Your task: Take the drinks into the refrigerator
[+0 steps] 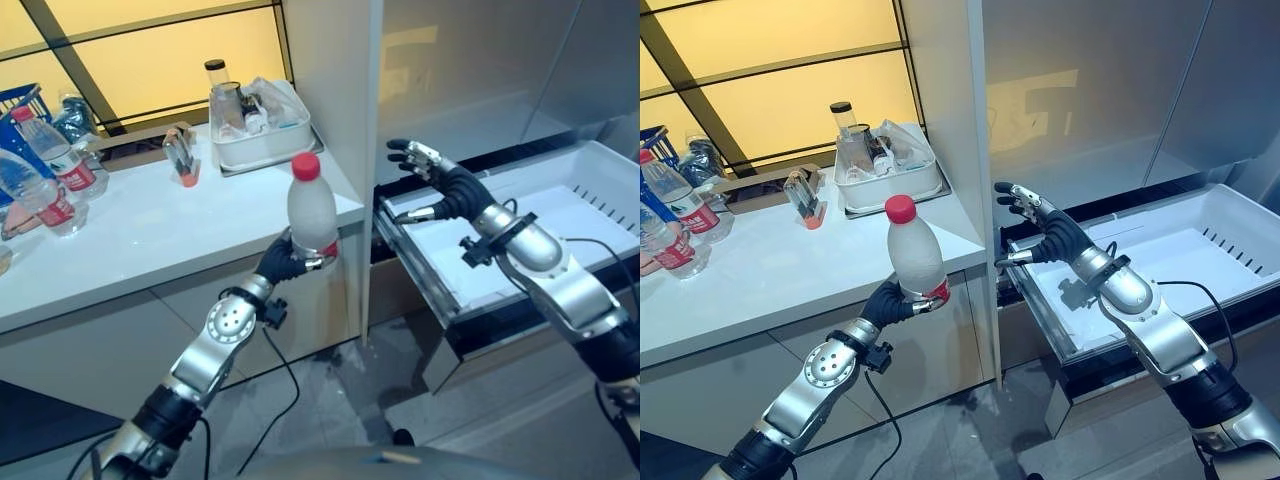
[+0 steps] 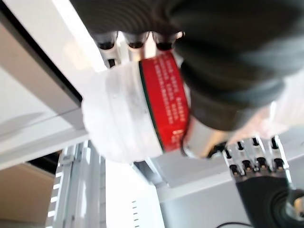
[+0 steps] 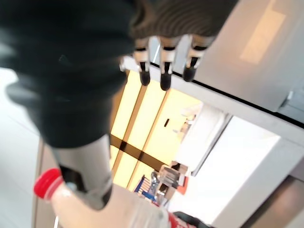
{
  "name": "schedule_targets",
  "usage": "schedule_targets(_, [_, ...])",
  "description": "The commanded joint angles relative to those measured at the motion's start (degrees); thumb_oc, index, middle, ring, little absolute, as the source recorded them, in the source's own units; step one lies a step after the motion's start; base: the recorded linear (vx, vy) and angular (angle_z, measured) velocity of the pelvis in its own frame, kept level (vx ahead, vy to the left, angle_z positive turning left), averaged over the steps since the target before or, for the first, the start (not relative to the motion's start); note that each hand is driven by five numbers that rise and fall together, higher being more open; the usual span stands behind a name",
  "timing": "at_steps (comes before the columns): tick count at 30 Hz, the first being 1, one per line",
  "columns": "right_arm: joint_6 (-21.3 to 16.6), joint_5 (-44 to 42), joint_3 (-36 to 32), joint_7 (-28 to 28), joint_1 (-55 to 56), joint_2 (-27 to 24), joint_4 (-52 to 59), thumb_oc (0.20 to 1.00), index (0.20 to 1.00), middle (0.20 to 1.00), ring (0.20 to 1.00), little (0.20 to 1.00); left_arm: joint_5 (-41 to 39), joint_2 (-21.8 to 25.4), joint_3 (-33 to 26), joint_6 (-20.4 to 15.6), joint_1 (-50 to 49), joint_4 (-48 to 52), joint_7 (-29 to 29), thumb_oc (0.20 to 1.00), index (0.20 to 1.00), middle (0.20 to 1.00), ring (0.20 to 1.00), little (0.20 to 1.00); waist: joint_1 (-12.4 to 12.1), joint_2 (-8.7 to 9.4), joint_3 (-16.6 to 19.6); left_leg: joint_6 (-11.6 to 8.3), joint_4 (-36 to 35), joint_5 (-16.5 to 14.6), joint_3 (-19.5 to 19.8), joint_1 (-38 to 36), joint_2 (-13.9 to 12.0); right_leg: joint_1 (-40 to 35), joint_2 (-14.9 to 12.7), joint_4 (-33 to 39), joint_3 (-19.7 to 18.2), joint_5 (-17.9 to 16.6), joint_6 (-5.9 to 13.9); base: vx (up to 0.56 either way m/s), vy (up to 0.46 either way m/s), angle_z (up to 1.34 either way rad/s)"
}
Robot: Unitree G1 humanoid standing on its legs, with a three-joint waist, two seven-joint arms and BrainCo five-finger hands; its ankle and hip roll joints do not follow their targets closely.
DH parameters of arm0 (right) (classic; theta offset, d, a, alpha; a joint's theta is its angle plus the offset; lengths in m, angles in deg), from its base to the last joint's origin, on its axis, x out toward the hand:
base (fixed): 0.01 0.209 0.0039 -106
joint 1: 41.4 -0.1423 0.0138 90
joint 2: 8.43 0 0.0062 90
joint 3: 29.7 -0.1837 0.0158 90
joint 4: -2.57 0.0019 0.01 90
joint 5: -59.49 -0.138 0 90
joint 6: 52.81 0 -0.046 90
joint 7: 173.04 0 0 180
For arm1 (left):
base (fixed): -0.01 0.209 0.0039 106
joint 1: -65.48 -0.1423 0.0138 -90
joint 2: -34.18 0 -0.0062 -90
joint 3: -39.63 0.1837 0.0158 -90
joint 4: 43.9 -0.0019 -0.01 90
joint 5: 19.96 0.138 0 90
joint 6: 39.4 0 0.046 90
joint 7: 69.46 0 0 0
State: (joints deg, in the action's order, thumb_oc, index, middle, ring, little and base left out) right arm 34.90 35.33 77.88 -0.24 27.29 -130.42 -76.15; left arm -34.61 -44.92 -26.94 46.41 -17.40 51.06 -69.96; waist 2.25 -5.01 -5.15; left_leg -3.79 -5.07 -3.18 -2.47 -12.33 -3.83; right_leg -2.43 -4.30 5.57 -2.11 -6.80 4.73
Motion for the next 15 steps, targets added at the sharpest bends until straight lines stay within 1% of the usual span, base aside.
schedule_targets(1, [-1.8,0.4,-0.8,0.2,-2.6,1.1,0.0,1.0,1.0,1.0,1.0,1.0,-2.0,0.3,-0.7,-4.8,6.3,2.0,0.9,0.2,0.2,0.2,0.2,0.2,-0.4,3.63,2.6,0.11,0.1,0.8,2.0,3.1,0.6,-7.9,-2.0,-3.0,0.3,11.1,2.39,0.0,0.0,0.0])
schedule_targets(5, [-1.1,1.6,1.0,0.3,-4.1,2.5,-1.3,1.0,1.0,1.0,1.0,1.0,-1.3,-0.8,1.0,-4.5,7.8,-0.6,1.1,0.2,0.2,0.2,0.2,0.2,-0.3,3.76,2.8,0.14,0.1,0.7,1.9,2.9,0.5,-7.8,-2.0,-3.2,0.1,11.1,2.34,0.0,0.0,0.0])
schedule_targets(10, [0.0,4.7,5.6,2.0,-10.6,6.0,-7.8,1.0,1.0,1.0,1.0,1.0,-0.5,-2.6,4.3,-4.1,11.8,-4.7,1.5,0.2,0.2,0.2,0.2,0.2,-0.3,4.0,3.1,0.23,0.1,0.6,1.7,2.7,0.6,-8.1,-2.0,-3.0,-0.1,11.2,2.26,-0.01,0.001,0.0])
schedule_targets(11, [0.0,4.7,5.6,2.0,-10.6,6.0,-7.8,1.0,1.0,1.0,1.0,1.0,-0.5,-2.6,4.3,-4.1,11.8,-4.7,1.5,0.2,0.2,0.2,0.2,0.2,-0.3,3.99,3.1,0.23,0.1,0.6,1.7,2.7,0.5,-8.1,-2.0,-3.0,-0.1,11.2,2.26,-0.02,0.002,-0.05])
schedule_targets(15, [1.0,7.5,9.0,4.2,-15.9,10.6,-15.2,1.0,1.0,1.0,1.0,1.0,-0.7,-4.9,7.2,-3.8,15.7,-9.1,2.7,0.2,0.2,0.2,0.2,0.2,-0.5,4.22,3.1,0.41,0.1,0.7,1.6,2.6,0.6,-8.0,-1.9,-2.8,-0.5,10.9,2.24,-0.01,0.003,-0.01])
